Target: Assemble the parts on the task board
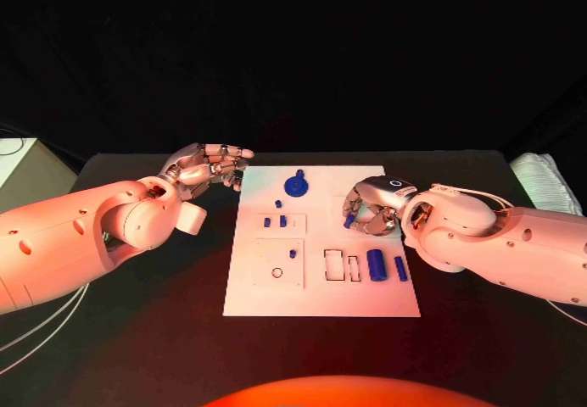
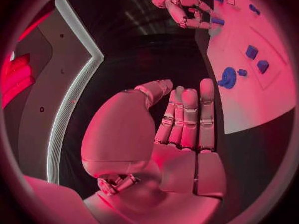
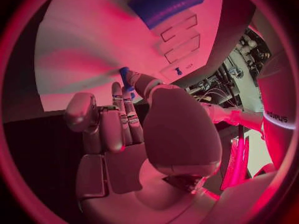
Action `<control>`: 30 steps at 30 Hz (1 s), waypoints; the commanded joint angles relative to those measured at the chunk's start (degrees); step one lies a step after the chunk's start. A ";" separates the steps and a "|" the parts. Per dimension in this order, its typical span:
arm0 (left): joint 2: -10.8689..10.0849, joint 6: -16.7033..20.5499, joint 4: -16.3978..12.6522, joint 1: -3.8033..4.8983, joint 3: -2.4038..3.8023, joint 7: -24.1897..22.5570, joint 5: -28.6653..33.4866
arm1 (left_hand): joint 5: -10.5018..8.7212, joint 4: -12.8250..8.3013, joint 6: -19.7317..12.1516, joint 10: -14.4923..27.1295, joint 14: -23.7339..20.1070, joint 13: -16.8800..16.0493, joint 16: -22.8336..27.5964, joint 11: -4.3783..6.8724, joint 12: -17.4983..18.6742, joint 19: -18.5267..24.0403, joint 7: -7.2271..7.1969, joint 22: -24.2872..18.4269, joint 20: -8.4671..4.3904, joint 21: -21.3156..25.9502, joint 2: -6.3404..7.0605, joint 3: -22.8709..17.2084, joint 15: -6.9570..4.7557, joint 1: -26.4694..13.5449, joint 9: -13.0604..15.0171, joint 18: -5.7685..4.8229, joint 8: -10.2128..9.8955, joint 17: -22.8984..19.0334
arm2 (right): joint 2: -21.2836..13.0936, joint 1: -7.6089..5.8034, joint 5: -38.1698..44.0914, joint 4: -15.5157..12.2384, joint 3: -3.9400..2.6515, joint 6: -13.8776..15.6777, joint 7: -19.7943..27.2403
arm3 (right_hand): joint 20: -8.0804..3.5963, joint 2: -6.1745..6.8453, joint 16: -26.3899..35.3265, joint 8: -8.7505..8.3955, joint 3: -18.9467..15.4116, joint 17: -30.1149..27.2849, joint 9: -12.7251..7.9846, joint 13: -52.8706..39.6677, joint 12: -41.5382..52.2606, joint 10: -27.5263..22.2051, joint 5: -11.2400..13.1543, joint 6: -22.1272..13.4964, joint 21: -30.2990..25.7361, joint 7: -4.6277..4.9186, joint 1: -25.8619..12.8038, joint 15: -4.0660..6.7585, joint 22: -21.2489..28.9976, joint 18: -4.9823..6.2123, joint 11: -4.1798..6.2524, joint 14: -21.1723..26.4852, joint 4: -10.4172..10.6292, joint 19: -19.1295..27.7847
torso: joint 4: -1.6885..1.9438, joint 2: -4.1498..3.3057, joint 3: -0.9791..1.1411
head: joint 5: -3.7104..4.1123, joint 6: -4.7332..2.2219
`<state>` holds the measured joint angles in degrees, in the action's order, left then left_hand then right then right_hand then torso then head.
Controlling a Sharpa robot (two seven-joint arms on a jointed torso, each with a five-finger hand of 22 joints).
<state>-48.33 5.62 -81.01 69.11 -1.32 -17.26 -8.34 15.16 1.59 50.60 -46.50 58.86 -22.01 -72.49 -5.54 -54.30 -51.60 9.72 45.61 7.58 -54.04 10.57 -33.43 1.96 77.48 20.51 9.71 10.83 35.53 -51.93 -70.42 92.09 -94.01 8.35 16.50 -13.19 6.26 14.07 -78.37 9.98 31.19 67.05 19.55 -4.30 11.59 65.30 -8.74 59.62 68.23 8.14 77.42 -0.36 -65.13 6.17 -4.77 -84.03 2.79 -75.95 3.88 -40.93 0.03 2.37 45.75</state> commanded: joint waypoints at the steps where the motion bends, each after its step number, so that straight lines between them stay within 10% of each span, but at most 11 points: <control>1: 0.02 -1.04 -0.03 0.00 0.04 -0.12 -0.27 | 0.03 0.04 -0.11 -0.55 0.22 0.07 0.27 -0.02 0.07 -0.07 0.18 -0.08 0.23 0.32 -0.39 0.24 0.03 -0.08 0.03 0.83 0.04 -0.05 | 0.22 0.16 0.17 -0.13 0.01 0.51 0.22 | -0.33 -0.56 -0.54 0.39 0.79 0.34 0.26 -0.11 0.06 1.66 0.39 0.68 0.52 -0.15 -0.33 0.51 -0.66 -0.51 0.41 -1.78 0.27 -0.59 | -0.02 0.00 0.03 | -0.04 0.10; 13: -0.04 -1.15 -0.01 0.00 0.04 0.10 -0.30 | 0.04 0.14 -0.09 -0.60 0.28 0.12 0.27 -0.01 0.05 -0.09 0.17 -0.14 0.23 0.41 -0.51 0.27 0.03 -0.14 0.03 0.83 0.04 0.03 | 0.61 0.52 0.27 0.50 0.05 -0.03 -0.78 | -2.25 -2.61 -1.05 2.93 2.97 0.76 2.24 -2.69 1.33 9.45 4.18 4.85 1.52 -2.19 1.40 2.66 -2.40 -0.80 3.01 -1.93 -0.52 -1.37 | -0.05 0.02 0.04 | 0.04 0.30; 30: 0.21 -1.33 0.58 0.00 0.04 0.27 -0.36 | 0.03 0.15 -0.07 -0.61 0.29 0.15 0.30 0.01 0.05 -0.11 0.15 -0.18 0.23 0.47 -0.54 0.29 0.02 -0.11 0.03 0.83 0.05 0.02 | -2.11 -0.30 -7.48 -4.58 -0.45 9.26 -1.03 | -2.73 -3.83 -1.54 4.45 4.29 1.51 3.83 -4.20 1.67 11.11 4.80 5.69 2.85 -2.39 2.03 3.06 -4.08 -1.13 3.43 -2.18 -1.65 -2.24 | -0.05 0.20 -0.01 | 0.13 0.15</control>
<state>-48.26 5.33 -80.46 69.11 -1.32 -16.81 -8.49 15.16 1.59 50.60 -46.92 58.86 -21.95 -72.49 -5.53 -54.30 -51.60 9.71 45.53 7.58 -53.82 10.57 -33.43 1.96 77.48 20.51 9.71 10.83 35.54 -53.83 -70.53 88.79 -98.00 7.95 22.76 -14.48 3.68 11.29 -79.73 12.89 35.03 68.63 20.97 -8.35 13.07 75.96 -3.74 64.55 71.06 5.51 78.88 2.37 -69.20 6.16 -1.54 -83.93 1.11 -77.88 3.83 -40.80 0.06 2.52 45.99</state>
